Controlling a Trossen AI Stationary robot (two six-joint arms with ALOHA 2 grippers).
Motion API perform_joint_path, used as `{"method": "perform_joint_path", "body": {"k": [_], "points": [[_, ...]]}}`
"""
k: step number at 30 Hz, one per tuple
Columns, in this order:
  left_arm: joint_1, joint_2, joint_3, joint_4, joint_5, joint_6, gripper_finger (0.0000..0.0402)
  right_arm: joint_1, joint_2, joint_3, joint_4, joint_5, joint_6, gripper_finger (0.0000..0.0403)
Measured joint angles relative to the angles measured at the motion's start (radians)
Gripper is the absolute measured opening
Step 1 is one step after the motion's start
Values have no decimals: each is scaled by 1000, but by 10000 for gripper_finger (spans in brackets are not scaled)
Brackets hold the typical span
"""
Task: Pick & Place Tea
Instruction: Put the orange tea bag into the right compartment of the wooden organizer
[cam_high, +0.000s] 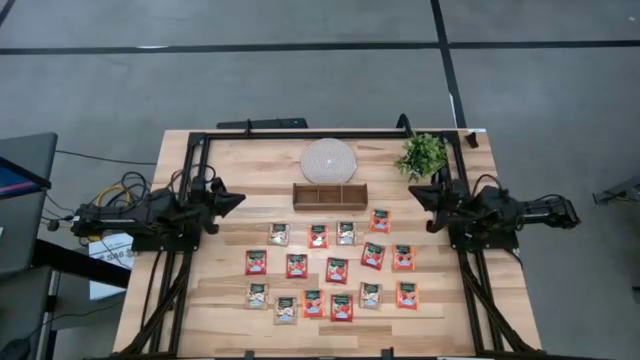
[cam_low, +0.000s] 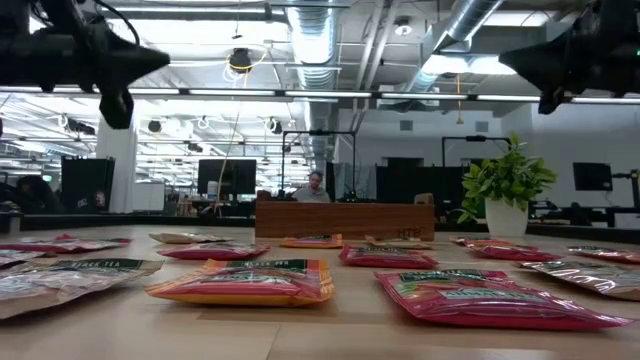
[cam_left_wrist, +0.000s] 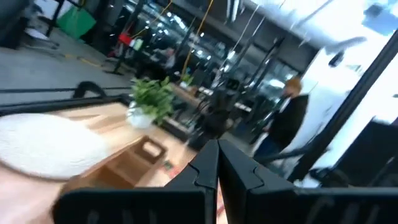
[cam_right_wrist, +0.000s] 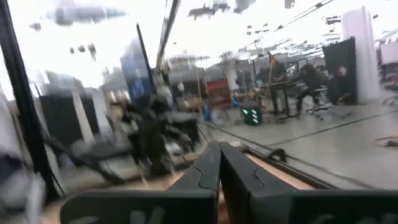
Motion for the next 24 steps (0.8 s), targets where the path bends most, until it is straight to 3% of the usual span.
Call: {"method": "perform_joint_path", "body": {"k": [9, 16, 20, 24], "points": [[0, 0, 2, 17, 20, 41, 0, 0, -1, 0, 224, 0, 125, 0], [0, 0, 2, 15, 69, 28, 0, 0, 12, 41, 202, 34, 110, 0], [0, 16, 2, -15, 72, 13, 0, 0, 68, 127, 12, 74, 147, 0], [0, 46, 2, -14, 72, 11, 0, 0, 178, 276, -302, 105, 266, 0]]}}
